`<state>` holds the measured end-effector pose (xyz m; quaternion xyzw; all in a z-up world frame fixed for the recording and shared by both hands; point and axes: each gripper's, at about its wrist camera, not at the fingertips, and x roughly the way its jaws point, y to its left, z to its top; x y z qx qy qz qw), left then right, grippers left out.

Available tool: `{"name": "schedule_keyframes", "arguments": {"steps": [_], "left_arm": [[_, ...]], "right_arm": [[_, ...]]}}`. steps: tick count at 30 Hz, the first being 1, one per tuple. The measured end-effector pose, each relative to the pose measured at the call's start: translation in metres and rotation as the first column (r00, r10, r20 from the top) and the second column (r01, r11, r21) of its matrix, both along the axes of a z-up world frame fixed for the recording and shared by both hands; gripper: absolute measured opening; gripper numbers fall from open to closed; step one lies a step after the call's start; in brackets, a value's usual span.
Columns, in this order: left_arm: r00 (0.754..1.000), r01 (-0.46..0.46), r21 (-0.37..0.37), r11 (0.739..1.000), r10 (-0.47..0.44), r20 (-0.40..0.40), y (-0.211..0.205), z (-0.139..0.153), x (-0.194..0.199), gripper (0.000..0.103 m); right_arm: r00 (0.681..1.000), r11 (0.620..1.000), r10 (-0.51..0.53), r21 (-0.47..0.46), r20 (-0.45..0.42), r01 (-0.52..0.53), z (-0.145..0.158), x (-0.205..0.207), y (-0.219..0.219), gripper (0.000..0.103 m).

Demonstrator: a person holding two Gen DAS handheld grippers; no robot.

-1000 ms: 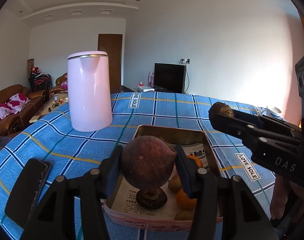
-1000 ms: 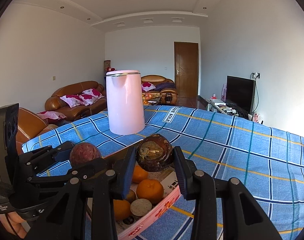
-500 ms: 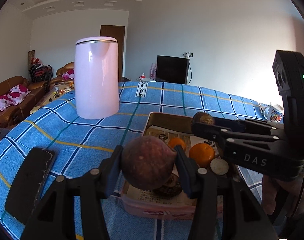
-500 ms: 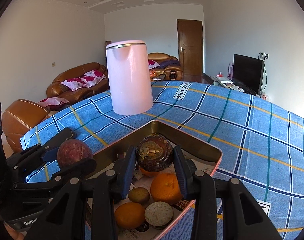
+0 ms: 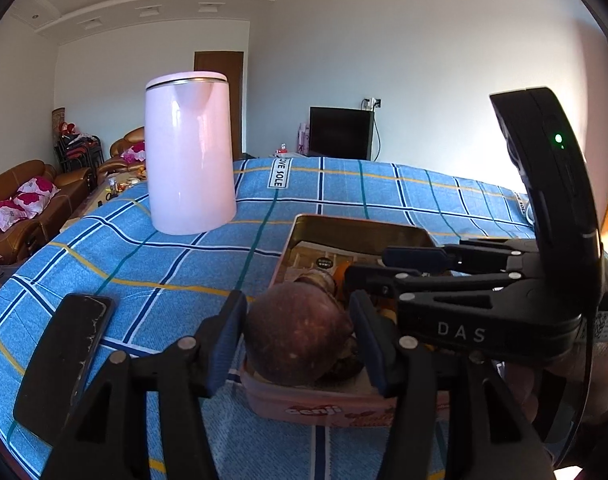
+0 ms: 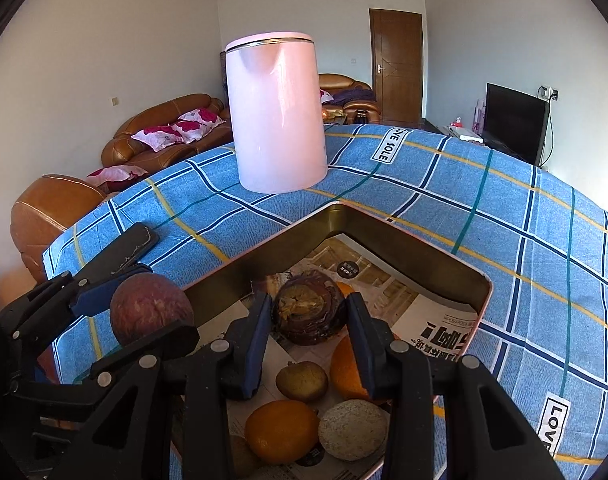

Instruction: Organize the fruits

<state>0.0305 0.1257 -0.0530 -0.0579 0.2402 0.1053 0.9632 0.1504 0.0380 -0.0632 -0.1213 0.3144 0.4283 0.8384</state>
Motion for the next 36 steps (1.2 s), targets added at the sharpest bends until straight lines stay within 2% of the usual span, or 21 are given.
{"name": "schedule_keyframes", "arguments": {"steps": [4,9,13,19,25,36], "left_arm": [[1.0,-0.014,0.005,1.0,0.014,0.003,0.0,0.0,-0.002,0.066],[0.999,-0.006,0.005,1.0,0.005,0.042,-0.004,0.006,-0.011,0.081],[0.997,0.008,0.02,1.0,-0.009,0.071,-0.012,0.014,-0.02,0.087],[0.994,0.01,0.025,1.0,-0.013,0.11,-0.017,0.025,-0.027,0.092],[0.993,0.009,0.024,1.0,-0.012,0.118,-0.021,0.029,-0.028,0.092],[0.991,0.012,0.046,0.999,-0.018,0.13,-0.031,0.035,-0.03,0.095]], "right_arm": [[1.0,1.0,-0.017,0.019,-0.005,0.017,0.002,0.002,-0.006,0.057],[0.999,0.997,-0.049,0.053,0.007,0.048,0.01,0.0,-0.022,0.065],[0.996,0.994,-0.084,0.08,0.032,0.081,0.019,-0.007,-0.041,0.073],[0.991,0.986,-0.125,0.118,0.051,0.119,0.029,-0.019,-0.07,0.074],[0.985,0.978,-0.156,0.15,0.076,0.143,0.037,-0.029,-0.093,0.075],[0.979,0.969,-0.18,0.192,0.097,0.159,0.047,-0.04,-0.113,0.078]]}}
